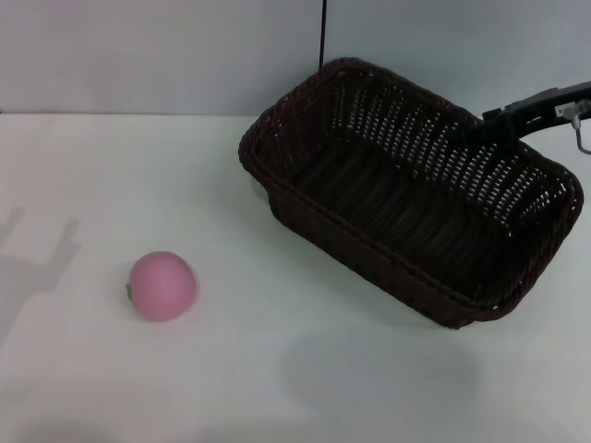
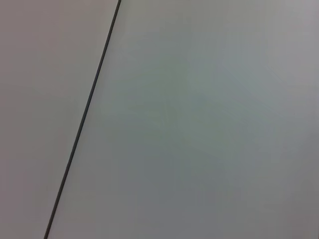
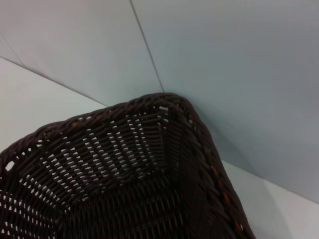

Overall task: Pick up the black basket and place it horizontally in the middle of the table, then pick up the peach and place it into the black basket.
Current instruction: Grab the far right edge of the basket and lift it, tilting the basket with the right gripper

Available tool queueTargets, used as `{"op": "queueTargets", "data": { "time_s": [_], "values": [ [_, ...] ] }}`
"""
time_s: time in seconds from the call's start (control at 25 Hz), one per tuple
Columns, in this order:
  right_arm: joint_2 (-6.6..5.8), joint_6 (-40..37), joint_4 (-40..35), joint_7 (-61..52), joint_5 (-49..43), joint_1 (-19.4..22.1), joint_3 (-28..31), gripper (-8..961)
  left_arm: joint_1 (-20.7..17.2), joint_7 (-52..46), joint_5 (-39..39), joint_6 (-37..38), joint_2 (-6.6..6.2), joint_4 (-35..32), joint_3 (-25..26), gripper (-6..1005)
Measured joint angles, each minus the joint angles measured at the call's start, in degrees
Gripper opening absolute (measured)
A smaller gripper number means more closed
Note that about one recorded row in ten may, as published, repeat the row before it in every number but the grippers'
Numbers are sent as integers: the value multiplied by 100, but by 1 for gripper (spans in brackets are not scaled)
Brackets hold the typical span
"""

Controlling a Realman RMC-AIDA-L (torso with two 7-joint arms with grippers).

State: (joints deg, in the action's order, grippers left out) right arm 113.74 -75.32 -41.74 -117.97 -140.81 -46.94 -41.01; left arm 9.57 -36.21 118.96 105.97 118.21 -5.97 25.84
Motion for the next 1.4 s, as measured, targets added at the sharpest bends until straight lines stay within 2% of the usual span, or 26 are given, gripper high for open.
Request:
{"op": "queueTargets", "data": {
  "time_s": [0.2, 0.68, 0.88, 1.4],
  "values": [
    [57, 132, 15, 70, 1, 70, -3, 803, 48, 0, 1, -26, 1, 2, 0, 775],
    [82, 362, 296, 299, 2, 73, -2, 799, 54, 0, 9, -9, 1, -1, 0, 768],
    [105, 373, 255, 308, 1, 88, -4, 600, 59, 0, -11, -2, 1, -1, 0, 765],
    [114, 351, 24, 463, -7, 99, -6, 336, 180, 0, -30, -38, -8, -9, 43, 757]
  ]
}}
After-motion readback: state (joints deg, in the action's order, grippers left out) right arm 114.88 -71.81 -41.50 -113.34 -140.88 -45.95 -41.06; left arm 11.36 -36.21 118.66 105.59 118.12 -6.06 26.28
